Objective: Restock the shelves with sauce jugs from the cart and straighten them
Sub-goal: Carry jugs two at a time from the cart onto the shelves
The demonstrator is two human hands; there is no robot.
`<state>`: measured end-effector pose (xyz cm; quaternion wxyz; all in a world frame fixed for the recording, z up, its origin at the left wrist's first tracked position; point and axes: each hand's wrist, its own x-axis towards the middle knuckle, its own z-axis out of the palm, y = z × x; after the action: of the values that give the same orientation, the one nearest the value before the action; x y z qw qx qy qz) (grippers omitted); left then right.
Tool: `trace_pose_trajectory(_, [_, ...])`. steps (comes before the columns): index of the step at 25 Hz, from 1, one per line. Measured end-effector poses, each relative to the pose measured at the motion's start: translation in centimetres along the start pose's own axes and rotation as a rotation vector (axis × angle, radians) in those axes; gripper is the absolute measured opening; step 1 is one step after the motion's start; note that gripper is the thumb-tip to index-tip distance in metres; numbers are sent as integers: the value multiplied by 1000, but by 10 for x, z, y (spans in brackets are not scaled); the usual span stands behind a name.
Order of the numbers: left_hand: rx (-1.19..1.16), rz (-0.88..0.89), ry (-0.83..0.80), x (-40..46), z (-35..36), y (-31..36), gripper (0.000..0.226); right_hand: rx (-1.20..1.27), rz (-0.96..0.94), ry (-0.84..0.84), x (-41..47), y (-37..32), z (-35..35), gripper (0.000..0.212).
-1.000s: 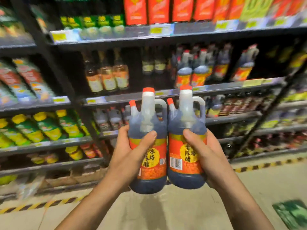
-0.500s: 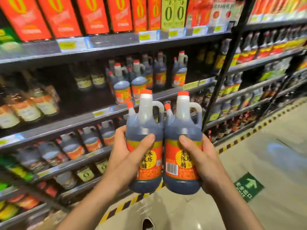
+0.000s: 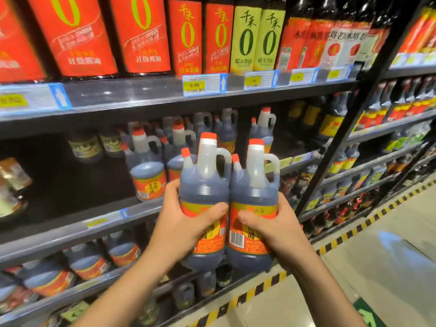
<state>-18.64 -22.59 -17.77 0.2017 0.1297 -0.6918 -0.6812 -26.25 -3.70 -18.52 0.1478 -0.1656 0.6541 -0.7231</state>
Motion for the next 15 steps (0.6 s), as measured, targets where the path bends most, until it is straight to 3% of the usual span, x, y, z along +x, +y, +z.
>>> trace_pose_trajectory(9, [130,79,68,73,37,-13,81,-15,-37,-8,110,37,-38,78])
trace_pose_trajectory(15, [252,141,251,102,68,-16,89,-83,-119,-140,171,40,-66,81])
